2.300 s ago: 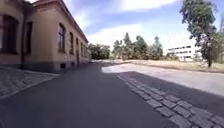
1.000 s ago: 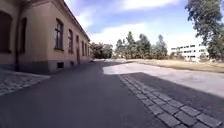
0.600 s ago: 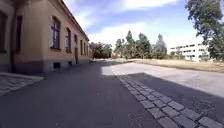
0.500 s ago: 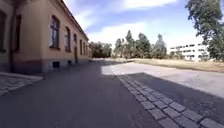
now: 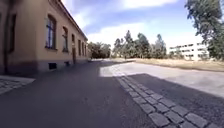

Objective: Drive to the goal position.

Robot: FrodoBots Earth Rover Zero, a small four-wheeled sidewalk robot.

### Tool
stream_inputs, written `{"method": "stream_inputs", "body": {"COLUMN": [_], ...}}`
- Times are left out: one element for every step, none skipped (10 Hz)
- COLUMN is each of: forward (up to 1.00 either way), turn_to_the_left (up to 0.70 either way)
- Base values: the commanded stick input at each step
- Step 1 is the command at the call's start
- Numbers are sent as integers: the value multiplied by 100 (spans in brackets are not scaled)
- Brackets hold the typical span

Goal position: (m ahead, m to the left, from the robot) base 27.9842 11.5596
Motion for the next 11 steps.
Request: {"method": "stream_inputs", "body": {"forward": [70,70,70,70,70,70,70,70,70,70,70], "turn_to_the_left": [0,0,0,0,0,0,0,3,11,14,14]}}
